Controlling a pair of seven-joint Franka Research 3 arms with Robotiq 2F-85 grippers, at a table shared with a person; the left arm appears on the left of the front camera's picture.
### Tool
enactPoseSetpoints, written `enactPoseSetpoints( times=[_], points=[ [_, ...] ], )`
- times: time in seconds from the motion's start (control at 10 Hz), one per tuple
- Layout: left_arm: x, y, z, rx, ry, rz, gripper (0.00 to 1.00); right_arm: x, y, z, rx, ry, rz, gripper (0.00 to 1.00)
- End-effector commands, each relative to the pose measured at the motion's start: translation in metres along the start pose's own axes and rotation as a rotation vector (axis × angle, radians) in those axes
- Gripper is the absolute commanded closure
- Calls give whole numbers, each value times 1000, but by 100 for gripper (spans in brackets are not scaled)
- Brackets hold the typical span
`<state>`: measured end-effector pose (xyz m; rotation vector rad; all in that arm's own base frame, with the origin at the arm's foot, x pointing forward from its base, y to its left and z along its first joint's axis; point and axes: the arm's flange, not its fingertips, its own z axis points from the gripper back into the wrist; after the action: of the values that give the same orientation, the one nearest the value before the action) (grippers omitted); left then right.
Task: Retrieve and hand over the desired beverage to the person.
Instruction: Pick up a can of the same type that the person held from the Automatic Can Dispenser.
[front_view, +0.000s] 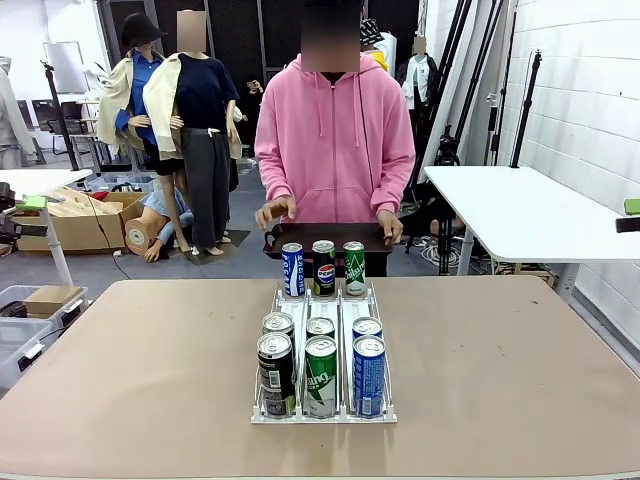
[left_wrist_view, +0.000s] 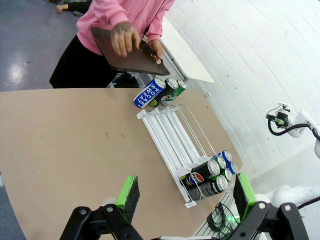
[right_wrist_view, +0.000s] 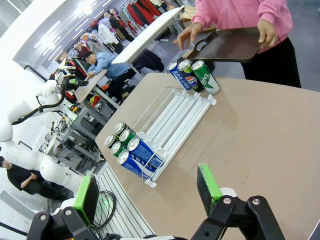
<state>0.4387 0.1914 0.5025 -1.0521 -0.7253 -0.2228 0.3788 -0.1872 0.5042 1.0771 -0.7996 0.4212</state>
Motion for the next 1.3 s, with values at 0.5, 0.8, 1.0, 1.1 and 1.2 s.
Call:
enactPoseSetpoints(
  times=[0.5,0.8,1.0,1.1,1.2],
  points=[
    [1,-1,1,-3,-6,8,0,-1,1,-1,5,-3,2,0],
    [1,-1,1,-3,-6,8,0,-1,1,-1,5,-3,2,0],
    [1,-1,1,-3,-6,8,0,-1,1,-1,5,-3,2,0],
    [1,-1,1,-3,-6,8,0,-1,1,-1,5,-3,2,0],
    [1,-1,1,-3,-6,8,0,-1,1,-1,5,-3,2,0]
  ],
)
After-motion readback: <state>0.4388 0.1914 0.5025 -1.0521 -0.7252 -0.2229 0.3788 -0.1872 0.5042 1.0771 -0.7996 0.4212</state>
